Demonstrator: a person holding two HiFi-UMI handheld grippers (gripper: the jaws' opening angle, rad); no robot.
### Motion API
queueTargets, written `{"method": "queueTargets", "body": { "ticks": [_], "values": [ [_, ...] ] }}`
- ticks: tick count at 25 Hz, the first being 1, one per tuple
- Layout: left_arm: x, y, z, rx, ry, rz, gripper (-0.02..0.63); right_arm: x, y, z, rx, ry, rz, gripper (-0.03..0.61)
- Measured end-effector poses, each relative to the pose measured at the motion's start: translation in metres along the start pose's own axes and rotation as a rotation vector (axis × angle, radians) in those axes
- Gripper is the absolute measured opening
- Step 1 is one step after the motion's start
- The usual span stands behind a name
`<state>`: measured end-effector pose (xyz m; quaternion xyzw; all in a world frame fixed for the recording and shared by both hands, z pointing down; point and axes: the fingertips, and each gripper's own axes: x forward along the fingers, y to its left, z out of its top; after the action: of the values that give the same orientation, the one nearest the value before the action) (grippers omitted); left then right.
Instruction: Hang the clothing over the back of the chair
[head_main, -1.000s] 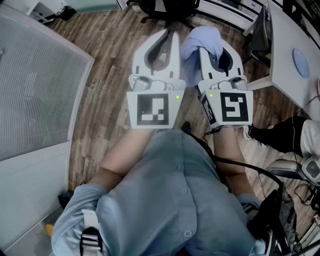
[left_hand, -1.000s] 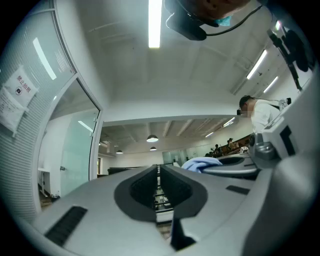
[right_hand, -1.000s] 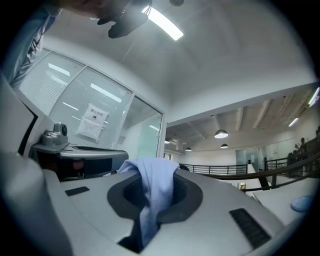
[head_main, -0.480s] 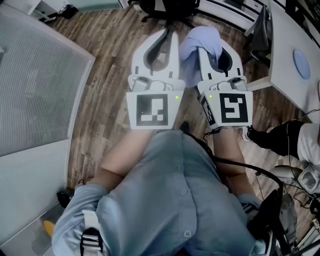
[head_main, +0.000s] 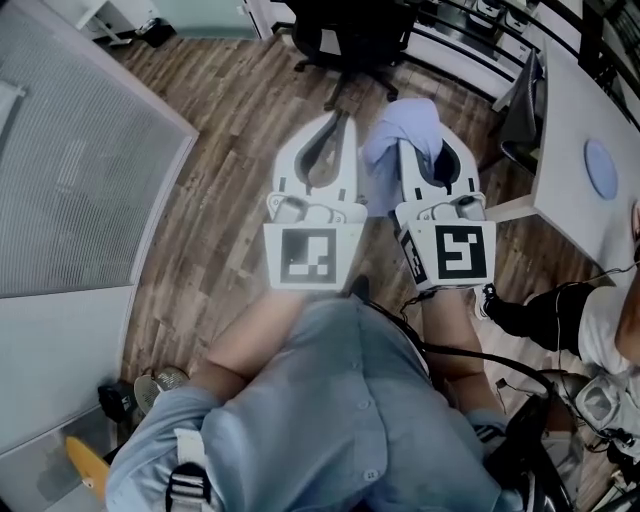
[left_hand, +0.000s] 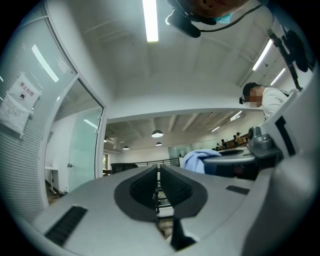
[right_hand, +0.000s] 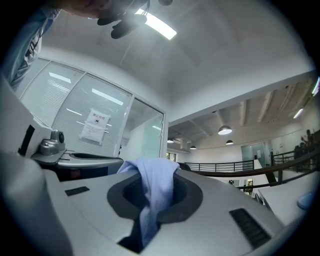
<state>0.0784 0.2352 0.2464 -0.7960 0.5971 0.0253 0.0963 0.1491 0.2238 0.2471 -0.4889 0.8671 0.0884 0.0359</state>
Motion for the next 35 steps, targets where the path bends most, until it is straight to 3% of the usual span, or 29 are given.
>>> {"method": "queueTargets", "body": {
  "ticks": [12,21,35],
  "values": [
    [0.094,0.077,-0.037,-0.007,0.027,-0.016,0.023,0.104,-0.019,-0.019,0.012,-0.033,-0.042,0.035],
    [0.168,0.148,-0.041,-0.004,-0.029,-0.052,0.023,0.209,-0.023,-0.028,-0.004,-0.051,-0.077,0.035],
    [0.231,0.193,-0.057,-0.031,-0.049,-0.11,0.023,0.29,-0.031,-0.033,-0.033,-0.048,-0.111,0.035]
  ]
}}
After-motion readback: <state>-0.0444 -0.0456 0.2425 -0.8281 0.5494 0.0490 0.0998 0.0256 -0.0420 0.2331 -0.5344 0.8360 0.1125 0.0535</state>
